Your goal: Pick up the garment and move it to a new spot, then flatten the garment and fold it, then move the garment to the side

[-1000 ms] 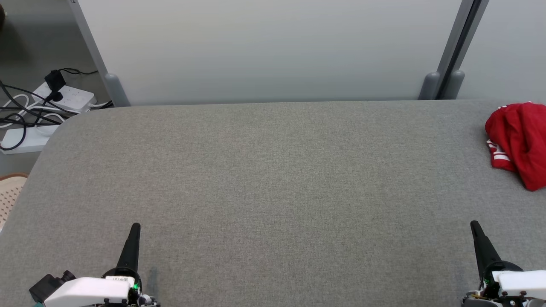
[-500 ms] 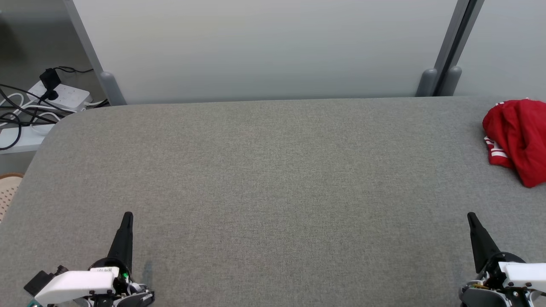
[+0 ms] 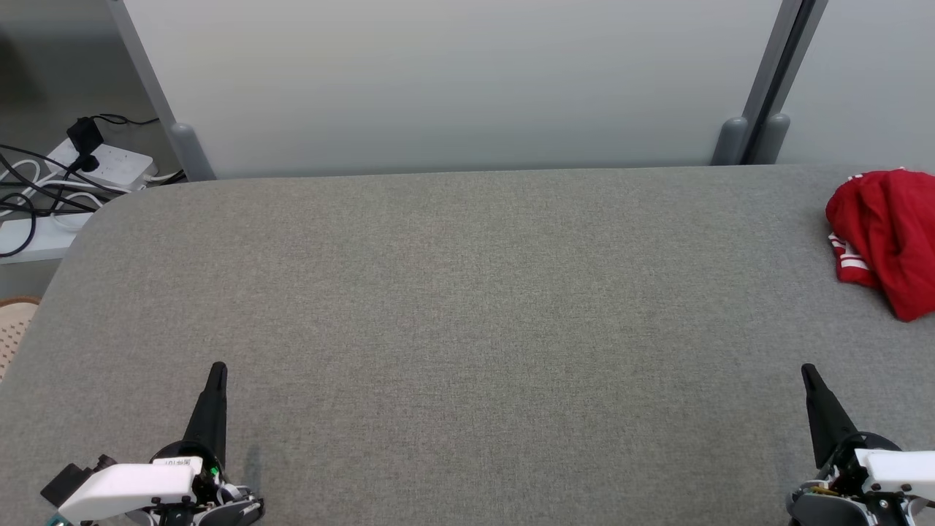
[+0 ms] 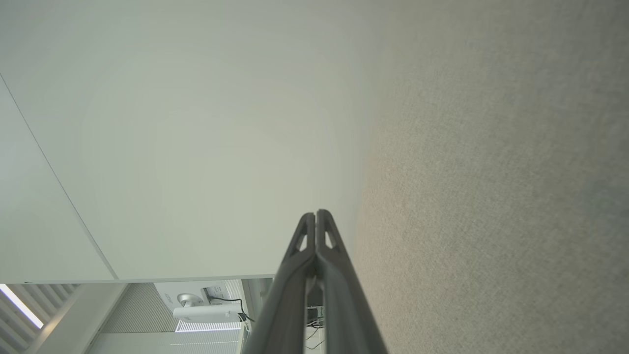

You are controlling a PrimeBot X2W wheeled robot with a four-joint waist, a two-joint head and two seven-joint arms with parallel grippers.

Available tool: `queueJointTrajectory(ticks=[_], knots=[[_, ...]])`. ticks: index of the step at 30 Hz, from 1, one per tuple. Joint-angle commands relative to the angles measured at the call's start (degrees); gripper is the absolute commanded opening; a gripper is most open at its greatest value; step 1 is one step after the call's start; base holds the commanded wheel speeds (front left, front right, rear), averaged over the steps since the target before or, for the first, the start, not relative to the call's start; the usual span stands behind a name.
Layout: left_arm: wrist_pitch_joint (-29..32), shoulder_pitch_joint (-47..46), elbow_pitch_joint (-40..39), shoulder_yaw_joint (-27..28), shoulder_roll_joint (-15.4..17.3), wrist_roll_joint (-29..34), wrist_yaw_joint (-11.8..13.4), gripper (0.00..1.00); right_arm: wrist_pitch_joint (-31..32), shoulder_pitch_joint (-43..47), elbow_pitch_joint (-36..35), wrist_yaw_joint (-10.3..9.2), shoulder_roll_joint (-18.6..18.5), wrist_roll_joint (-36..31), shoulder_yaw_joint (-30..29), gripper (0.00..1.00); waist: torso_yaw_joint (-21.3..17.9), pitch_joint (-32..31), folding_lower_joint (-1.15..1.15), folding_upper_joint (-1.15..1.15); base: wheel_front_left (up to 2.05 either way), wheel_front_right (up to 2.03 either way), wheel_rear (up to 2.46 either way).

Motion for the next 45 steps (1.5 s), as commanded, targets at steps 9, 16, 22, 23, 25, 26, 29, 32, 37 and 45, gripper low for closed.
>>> queueJointTrajectory(ticks=[9,16,22,23,25,26,29,32,37,45], knots=[[0.3,-3.09,-1.28,1.93,0.51,-0.08,-0.47,0.0,0.46,-2.56,-1.54,0.26,-0.85,0.67,0.82,0.0,0.0,0.0,0.0,0.0,0.0,0.0,0.0],[0.34,-3.09,-1.28,1.97,0.48,-0.05,-0.47,0.0,0.47,-2.57,-1.54,0.26,-0.84,0.66,0.81,0.0,0.0,0.0,0.0,0.0,0.0,0.0,0.0],[0.37,-3.1,-1.28,2.01,0.46,-0.02,-0.47,0.0,0.48,-2.57,-1.54,0.26,-0.84,0.65,0.8,0.0,0.0,0.0,0.0,0.0,0.0,0.0,0.0],[0.37,-3.1,-1.28,2.01,0.46,-0.01,-0.47,0.0,0.48,-2.57,-1.54,0.26,-0.83,0.65,0.8,0.0,0.0,0.0,0.0,0.0,0.0,0.0,0.0],[0.38,-3.1,-1.28,2.02,0.45,0.0,-0.47,0.0,0.49,-2.57,-1.54,0.26,-0.83,0.65,0.79,0.0,0.0,0.0,0.0,0.0,0.0,0.0,0.0],[0.38,-3.1,-1.28,2.03,0.44,0.0,-0.47,0.0,0.49,-2.57,-1.54,0.26,-0.83,0.65,0.79,0.0,0.0,0.0,0.0,0.0,0.0,0.0,0.0],[0.4,-3.1,-1.28,2.05,0.43,0.01,-0.47,0.0,0.49,-2.57,-1.54,0.26,-0.83,0.64,0.79,0.0,0.0,0.0,0.0,0.0,0.0,0.0,0.0],[0.41,-3.1,-1.28,2.06,0.42,0.03,-0.47,0.0,0.5,-2.57,-1.54,0.26,-0.82,0.64,0.78,0.0,0.0,0.0,0.0,0.0,0.0,0.0,0.0],[0.43,-3.1,-1.28,2.08,0.41,0.05,-0.47,0.0,0.5,-2.57,-1.54,0.26,-0.82,0.63,0.78,0.0,0.0,0.0,0.0,0.0,0.0,0.0,0.0],[0.46,-3.1,-1.28,2.12,0.38,0.07,-0.47,0.0,0.51,-2.57,-1.54,0.26,-0.81,0.62,0.76,0.0,0.0,0.0,0.0,0.0,0.0,0.0,0.0]])
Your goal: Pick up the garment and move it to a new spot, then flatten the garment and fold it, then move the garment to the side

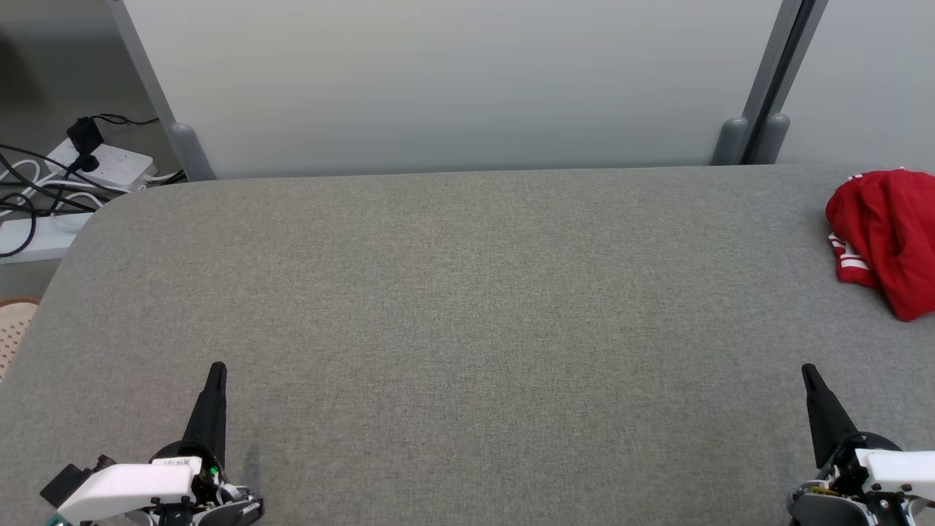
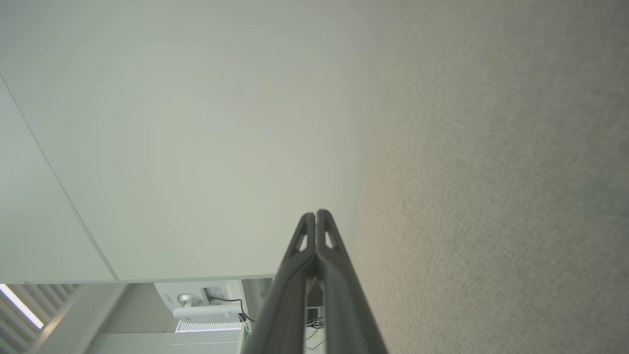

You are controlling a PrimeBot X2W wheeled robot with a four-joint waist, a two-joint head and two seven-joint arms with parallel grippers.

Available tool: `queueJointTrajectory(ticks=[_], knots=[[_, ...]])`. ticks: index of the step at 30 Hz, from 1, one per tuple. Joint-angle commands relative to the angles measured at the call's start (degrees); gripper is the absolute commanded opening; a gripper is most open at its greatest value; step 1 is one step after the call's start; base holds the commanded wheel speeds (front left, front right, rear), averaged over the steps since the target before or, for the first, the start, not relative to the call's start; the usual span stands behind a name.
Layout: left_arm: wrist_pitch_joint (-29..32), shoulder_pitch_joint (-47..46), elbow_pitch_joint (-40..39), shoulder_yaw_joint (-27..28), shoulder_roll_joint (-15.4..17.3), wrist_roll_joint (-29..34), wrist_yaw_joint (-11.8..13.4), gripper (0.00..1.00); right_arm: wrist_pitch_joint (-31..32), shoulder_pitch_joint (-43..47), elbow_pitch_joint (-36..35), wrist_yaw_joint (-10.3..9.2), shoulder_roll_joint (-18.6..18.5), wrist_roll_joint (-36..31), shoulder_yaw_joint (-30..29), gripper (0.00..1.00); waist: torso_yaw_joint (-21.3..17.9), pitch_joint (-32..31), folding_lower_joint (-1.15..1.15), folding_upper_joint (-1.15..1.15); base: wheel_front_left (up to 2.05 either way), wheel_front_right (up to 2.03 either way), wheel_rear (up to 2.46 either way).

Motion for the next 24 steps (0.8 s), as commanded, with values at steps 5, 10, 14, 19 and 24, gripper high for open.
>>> queueJointTrajectory(ticks=[5,10,14,19,24], knots=[[0.31,-3.11,-1.28,1.91,0.47,0.08,-0.47,0.0,0.5,-2.57,-1.54,0.26,-0.81,0.62,0.81,0.0,0.0,0.0,0.0,0.0,0.0,0.0,0.0],[0.32,-3.11,-1.28,1.92,0.46,0.09,-0.47,0.0,0.51,-2.57,-1.54,0.26,-0.81,0.62,0.81,0.0,0.0,0.0,0.0,0.0,0.0,0.0,0.0],[0.33,-3.11,-1.28,1.94,0.45,0.1,-0.47,0.0,0.51,-2.57,-1.54,0.26,-0.8,0.61,0.81,0.0,0.0,0.0,0.0,0.0,0.0,0.0,0.0],[0.34,-3.11,-1.28,1.95,0.44,0.12,-0.47,0.0,0.51,-2.57,-1.54,0.26,-0.8,0.61,0.8,0.0,0.0,0.0,0.0,0.0,0.0,0.0,0.0],[0.35,-3.11,-1.28,1.97,0.43,0.13,-0.47,0.0,0.52,-2.57,-1.54,0.26,-0.8,0.6,0.8,0.0,0.0,0.0,0.0,0.0,0.0,0.0,0.0]])
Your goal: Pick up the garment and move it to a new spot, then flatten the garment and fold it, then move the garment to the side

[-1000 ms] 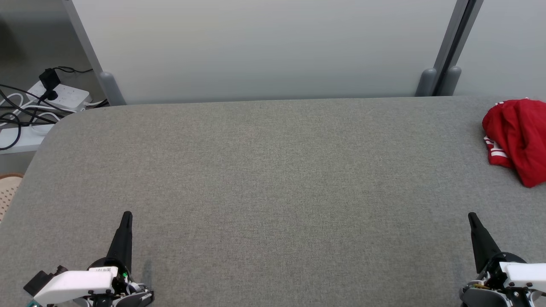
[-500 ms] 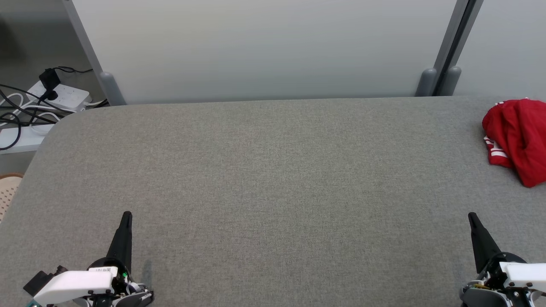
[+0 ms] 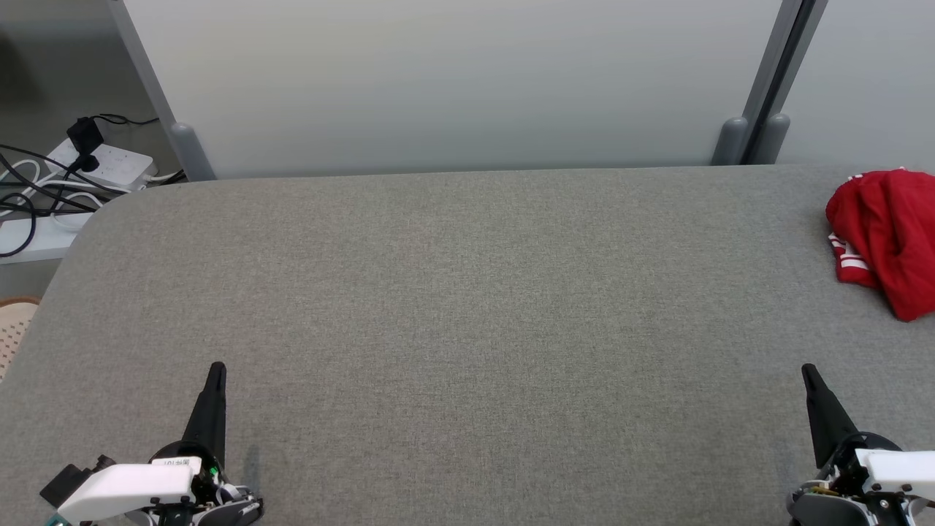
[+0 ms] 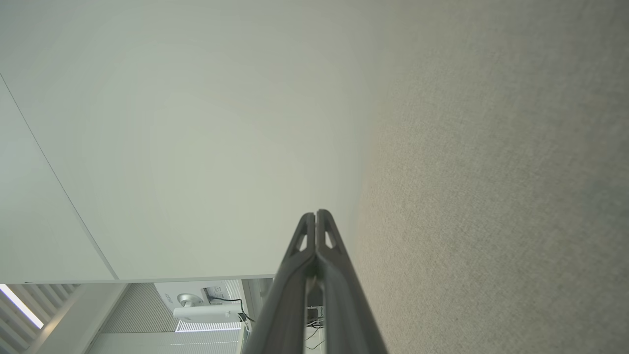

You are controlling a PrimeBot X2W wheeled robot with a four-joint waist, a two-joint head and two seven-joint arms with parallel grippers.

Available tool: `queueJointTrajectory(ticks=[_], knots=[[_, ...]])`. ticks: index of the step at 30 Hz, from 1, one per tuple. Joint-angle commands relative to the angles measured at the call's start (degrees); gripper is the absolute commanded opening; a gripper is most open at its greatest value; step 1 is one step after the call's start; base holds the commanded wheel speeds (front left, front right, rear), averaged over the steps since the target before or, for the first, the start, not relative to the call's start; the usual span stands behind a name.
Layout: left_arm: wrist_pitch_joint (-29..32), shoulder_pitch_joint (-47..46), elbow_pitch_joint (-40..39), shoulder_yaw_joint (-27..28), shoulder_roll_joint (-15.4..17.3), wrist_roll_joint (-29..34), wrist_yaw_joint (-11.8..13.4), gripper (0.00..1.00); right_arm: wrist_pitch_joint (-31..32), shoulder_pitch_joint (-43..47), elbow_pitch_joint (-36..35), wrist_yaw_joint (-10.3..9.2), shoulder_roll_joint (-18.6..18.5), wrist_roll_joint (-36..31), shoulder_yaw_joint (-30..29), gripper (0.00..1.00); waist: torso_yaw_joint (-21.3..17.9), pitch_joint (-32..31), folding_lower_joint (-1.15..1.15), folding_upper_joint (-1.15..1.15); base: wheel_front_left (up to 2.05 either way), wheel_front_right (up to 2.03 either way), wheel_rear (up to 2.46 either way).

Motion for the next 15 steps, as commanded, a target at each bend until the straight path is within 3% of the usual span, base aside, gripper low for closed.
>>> queueJointTrajectory(ticks=[1,15], knots=[[0.36,-3.11,-1.28,1.89,0.46,0.12,-0.47,0.0,0.46,-2.57,-1.54,0.26,-0.8,0.6,0.82,0.0,0.0,0.0,0.0,0.0,0.0,0.0,0.0],[0.39,-3.11,-1.28,1.93,0.43,0.15,-0.47,0.0,0.47,-2.57,-1.54,0.26,-0.79,0.6,0.81,0.0,0.0,0.0,0.0,0.0,0.0,0.0,0.0]])
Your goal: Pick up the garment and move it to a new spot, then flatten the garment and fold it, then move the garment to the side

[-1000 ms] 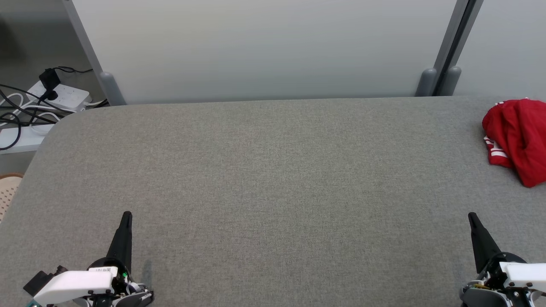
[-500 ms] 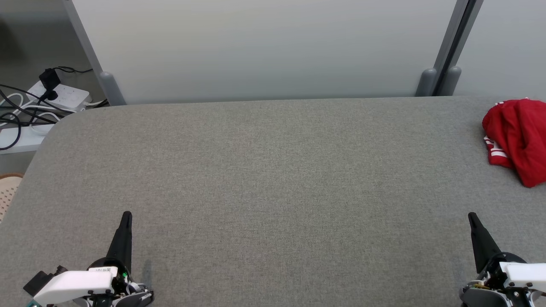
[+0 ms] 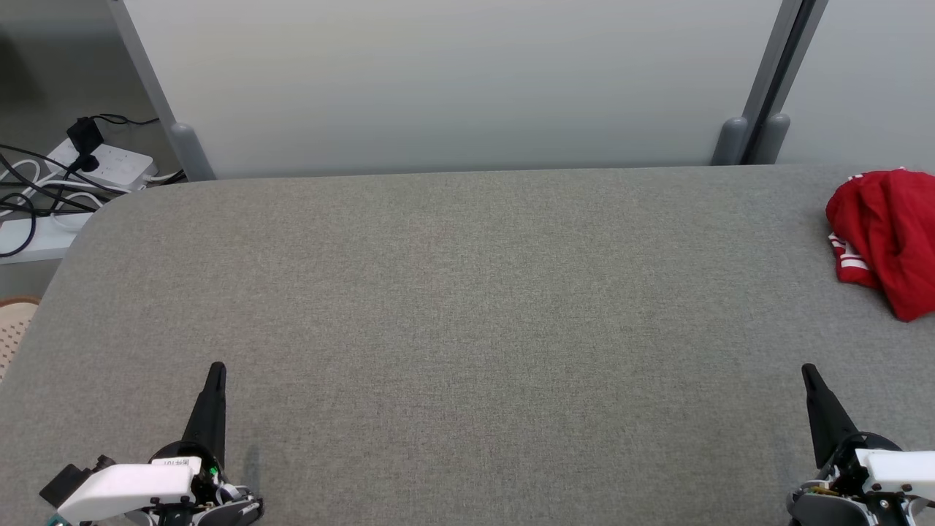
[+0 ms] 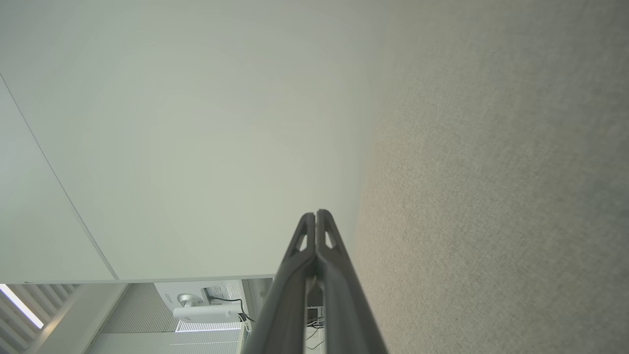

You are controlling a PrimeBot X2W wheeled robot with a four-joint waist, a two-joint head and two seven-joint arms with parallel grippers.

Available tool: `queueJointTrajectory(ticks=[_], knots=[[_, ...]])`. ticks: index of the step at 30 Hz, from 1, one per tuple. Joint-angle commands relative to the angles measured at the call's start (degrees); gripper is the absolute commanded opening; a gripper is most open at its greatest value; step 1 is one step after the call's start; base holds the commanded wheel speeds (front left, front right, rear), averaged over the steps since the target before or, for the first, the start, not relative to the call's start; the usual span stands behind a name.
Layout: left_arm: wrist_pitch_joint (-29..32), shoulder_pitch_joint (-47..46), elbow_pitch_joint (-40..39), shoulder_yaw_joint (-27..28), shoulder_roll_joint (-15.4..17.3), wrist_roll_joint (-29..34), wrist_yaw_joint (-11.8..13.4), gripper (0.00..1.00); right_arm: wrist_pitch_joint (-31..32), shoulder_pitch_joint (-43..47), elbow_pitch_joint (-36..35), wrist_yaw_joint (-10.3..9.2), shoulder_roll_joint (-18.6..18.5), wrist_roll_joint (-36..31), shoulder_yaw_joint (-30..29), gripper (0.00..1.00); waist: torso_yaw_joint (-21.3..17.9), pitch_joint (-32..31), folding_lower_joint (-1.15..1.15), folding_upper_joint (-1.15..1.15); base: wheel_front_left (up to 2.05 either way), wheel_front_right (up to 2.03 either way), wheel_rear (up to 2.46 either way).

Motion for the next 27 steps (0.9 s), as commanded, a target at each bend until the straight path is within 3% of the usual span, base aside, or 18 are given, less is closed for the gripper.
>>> queueJointTrajectory(ticks=[1,27], knots=[[0.38,-3.12,-1.28,1.9,0.44,0.15,-0.47,0.0,0.47,-2.57,-1.54,0.26,-0.79,0.59,0.81,0.0,0.0,0.0,0.0,0.0,0.0,0.0,0.0],[0.42,-3.12,-1.28,1.95,0.41,0.19,-0.47,0.0,0.48,-2.58,-1.54,0.26,-0.78,0.58,0.79,0.0,0.0,0.0,0.0,0.0,0.0,0.0,0.0]])
